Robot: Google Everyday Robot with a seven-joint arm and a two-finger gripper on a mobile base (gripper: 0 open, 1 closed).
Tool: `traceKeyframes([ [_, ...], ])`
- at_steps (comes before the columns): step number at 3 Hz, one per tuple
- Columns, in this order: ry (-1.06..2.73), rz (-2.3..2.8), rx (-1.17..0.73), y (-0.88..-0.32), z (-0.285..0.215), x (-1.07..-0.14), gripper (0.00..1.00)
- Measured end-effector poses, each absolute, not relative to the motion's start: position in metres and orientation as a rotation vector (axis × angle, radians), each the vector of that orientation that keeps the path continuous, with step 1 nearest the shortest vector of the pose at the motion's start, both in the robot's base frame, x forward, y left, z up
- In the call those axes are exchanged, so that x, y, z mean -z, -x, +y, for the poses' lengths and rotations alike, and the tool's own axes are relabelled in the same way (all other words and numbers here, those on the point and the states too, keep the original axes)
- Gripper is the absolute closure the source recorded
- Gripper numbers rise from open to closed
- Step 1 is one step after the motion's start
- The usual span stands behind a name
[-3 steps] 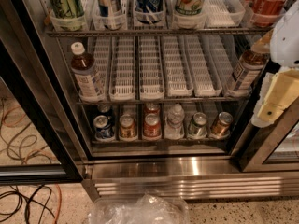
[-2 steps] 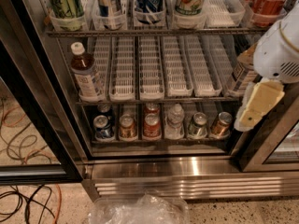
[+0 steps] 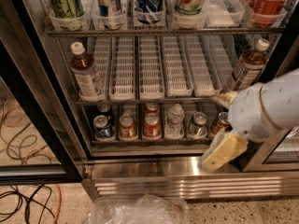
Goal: Pick pepsi can from top shelf of fridge
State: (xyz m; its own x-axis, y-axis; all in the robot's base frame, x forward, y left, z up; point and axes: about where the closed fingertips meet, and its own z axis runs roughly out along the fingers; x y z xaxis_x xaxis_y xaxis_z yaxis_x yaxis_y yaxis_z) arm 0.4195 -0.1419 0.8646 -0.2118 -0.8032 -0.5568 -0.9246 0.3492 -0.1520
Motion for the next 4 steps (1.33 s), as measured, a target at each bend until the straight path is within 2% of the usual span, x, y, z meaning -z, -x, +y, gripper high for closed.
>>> traceKeyframes([
  [2,1.402,2.068,-0.358,-0.405,-0.128,-0.845,0.00],
  [3,1.308,2.031,-0.345,-0.404,-0.124,-0.846,0.00],
  [4,1.234,1.958,-0.261,-0.377,-0.096,-0.838,0.00],
])
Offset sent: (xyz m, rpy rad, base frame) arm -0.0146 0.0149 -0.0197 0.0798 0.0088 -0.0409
